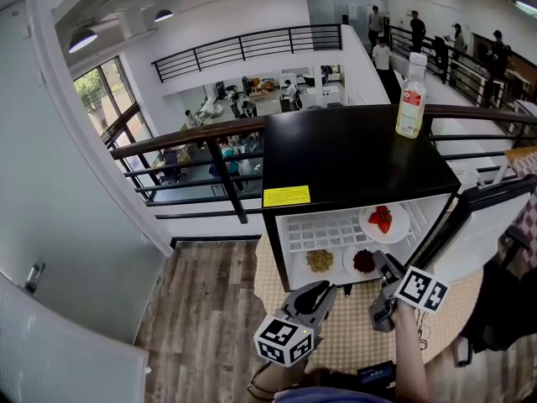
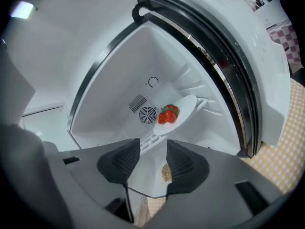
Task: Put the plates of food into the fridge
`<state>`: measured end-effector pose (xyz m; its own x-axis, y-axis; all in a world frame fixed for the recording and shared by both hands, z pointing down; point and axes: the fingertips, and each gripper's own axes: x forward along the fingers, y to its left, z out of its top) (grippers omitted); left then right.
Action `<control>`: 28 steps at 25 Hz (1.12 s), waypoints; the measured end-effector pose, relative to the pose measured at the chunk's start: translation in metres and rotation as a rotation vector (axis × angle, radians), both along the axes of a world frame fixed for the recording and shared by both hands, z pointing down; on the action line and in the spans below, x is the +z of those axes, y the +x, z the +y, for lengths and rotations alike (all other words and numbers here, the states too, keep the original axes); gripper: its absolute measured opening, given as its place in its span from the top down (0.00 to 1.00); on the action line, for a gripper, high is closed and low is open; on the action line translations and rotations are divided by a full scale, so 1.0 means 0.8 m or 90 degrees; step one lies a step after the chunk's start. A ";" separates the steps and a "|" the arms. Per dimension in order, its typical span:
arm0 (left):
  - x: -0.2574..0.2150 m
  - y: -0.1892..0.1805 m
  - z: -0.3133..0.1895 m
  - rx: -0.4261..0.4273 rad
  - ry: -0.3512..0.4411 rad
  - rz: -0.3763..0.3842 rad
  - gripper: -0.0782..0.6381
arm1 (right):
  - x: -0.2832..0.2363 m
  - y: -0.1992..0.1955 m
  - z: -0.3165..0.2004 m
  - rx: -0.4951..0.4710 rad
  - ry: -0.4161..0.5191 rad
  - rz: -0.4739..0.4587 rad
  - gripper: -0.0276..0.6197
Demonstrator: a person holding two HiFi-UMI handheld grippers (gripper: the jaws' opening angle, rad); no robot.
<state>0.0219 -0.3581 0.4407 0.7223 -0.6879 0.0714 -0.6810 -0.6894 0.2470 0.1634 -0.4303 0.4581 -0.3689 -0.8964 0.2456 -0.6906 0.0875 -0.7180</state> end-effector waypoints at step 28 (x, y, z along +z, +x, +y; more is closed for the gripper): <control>0.030 -0.076 0.147 0.066 -0.030 -0.002 0.81 | 0.028 -0.107 0.228 -0.011 0.029 0.006 0.77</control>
<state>-0.0391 -0.2401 0.4650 0.7897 -0.6047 0.1041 -0.6067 -0.7442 0.2794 0.0779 -0.2476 0.4803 -0.3823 -0.9002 0.2084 -0.6950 0.1315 -0.7069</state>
